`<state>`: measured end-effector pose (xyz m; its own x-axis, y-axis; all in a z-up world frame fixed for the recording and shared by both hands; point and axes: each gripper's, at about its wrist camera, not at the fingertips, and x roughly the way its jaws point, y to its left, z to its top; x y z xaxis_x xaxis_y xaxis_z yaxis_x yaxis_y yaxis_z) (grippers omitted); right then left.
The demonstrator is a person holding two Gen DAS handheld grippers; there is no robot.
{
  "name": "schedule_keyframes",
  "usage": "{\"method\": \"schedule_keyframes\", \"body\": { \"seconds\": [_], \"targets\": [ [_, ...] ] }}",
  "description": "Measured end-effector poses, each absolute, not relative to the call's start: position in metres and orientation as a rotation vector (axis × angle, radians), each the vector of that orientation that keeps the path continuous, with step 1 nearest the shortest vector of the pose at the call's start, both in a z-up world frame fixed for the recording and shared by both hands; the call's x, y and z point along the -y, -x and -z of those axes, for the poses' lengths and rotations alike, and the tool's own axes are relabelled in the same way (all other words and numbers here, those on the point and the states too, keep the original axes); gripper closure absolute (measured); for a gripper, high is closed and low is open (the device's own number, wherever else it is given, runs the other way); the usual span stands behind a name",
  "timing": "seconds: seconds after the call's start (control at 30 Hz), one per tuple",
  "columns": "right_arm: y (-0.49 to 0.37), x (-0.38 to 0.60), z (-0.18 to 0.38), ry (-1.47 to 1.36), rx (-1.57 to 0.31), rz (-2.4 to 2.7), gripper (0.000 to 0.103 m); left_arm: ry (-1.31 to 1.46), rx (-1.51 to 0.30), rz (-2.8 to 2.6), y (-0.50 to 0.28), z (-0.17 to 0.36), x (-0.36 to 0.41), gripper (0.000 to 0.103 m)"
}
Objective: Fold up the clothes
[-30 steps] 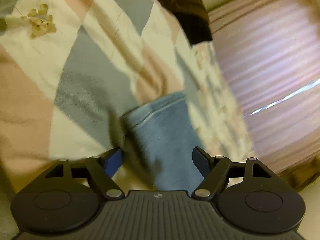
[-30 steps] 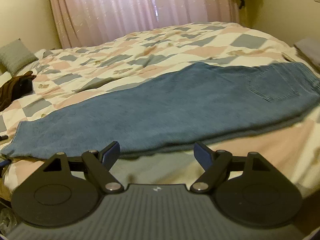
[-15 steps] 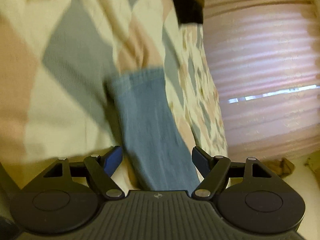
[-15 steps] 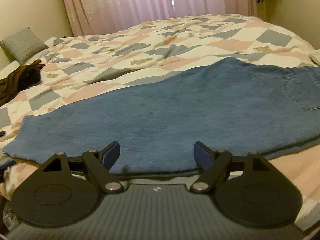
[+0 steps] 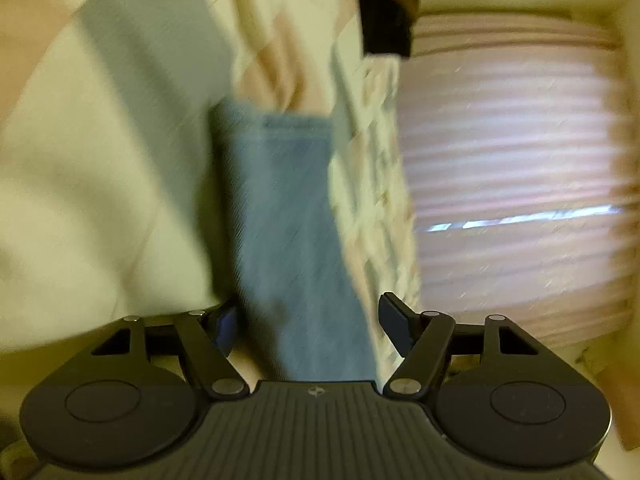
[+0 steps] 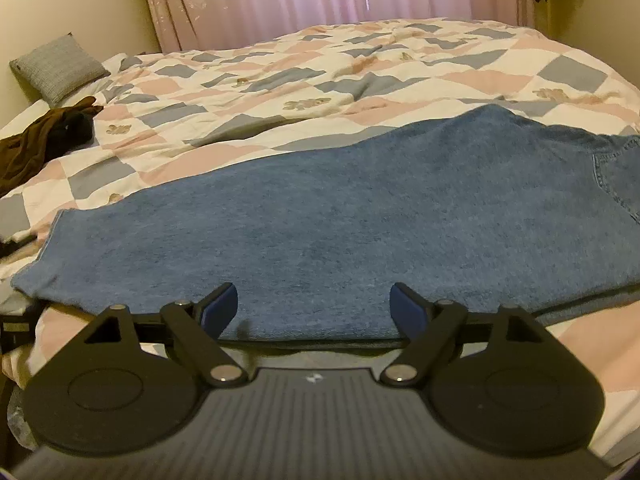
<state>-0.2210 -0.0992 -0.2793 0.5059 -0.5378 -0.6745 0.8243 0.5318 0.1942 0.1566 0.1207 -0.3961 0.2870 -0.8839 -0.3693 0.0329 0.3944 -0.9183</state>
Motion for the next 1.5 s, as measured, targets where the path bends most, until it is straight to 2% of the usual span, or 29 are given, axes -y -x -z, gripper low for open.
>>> {"method": "schedule_keyframes", "body": {
  "seconds": [0.07, 0.13, 0.2, 0.27, 0.37, 0.43, 0.5, 0.57, 0.67, 0.83, 1.0, 1.07, 1.17, 1.27, 1.4, 1.5],
  "targets": [
    [0.221, 0.098, 0.279, -0.539, -0.599, 0.870, 0.020, 0.917, -1.061, 0.728, -0.166, 0.395, -0.116, 0.036],
    [0.224, 0.098, 0.280, -0.545, -0.597, 0.877, 0.020, 0.861, -1.017, 0.693, -0.175, 0.394, -0.112, 0.043],
    [0.226, 0.097, 0.280, -0.551, -0.592, 0.882, 0.020, 0.827, -1.015, 0.655, -0.180, 0.398, -0.118, 0.070],
    [0.228, 0.097, 0.281, -0.551, -0.591, 0.885, 0.020, 0.798, -1.017, 0.659, -0.181, 0.395, -0.121, 0.083],
    [0.228, 0.098, 0.281, -0.547, -0.594, 0.883, 0.020, 0.712, -0.962, 0.710, -0.174, 0.377, -0.111, 0.088],
    [0.228, 0.099, 0.280, -0.548, -0.588, 0.880, 0.020, 0.683, -0.955, 0.709, -0.174, 0.372, -0.103, 0.086],
    [0.232, 0.099, 0.277, -0.552, -0.568, 0.878, 0.020, 0.680, -1.025, 0.650, -0.182, 0.382, -0.095, 0.062],
    [0.240, 0.098, 0.274, -0.551, -0.551, 0.885, 0.020, 0.681, -1.057, 0.605, -0.182, 0.388, -0.097, 0.075],
    [0.259, 0.100, 0.272, -0.566, -0.521, 0.908, 0.020, 0.596, -0.981, 0.631, -0.173, 0.368, -0.090, 0.100],
    [0.305, 0.112, 0.273, -0.632, -0.451, 0.953, 0.020, 0.298, -0.762, 0.817, -0.131, 0.301, -0.047, 0.100],
    [0.365, 0.131, 0.273, -0.740, -0.320, 1.002, 0.020, -0.006, -0.586, 1.128, -0.036, 0.251, 0.030, 0.100],
    [0.393, 0.140, 0.274, -0.805, -0.247, 1.016, 0.020, -0.144, -0.540, 1.258, 0.019, 0.253, 0.064, 0.095],
    [0.433, 0.154, 0.280, -0.972, -0.104, 0.990, 0.020, -0.406, -0.482, 1.344, 0.093, 0.284, 0.095, 0.090],
    [0.449, 0.170, 0.293, -1.156, 0.018, 0.869, 0.024, -0.598, -0.426, 1.373, 0.148, 0.316, 0.103, 0.091],
    [0.419, 0.194, 0.313, -1.322, 0.041, 0.638, 0.035, -0.557, -0.410, 1.385, 0.139, 0.317, 0.087, 0.091],
    [0.371, 0.213, 0.331, -1.441, -0.012, 0.478, 0.035, -0.508, -0.376, 1.400, 0.128, 0.303, 0.070, 0.091]
  ]
}}
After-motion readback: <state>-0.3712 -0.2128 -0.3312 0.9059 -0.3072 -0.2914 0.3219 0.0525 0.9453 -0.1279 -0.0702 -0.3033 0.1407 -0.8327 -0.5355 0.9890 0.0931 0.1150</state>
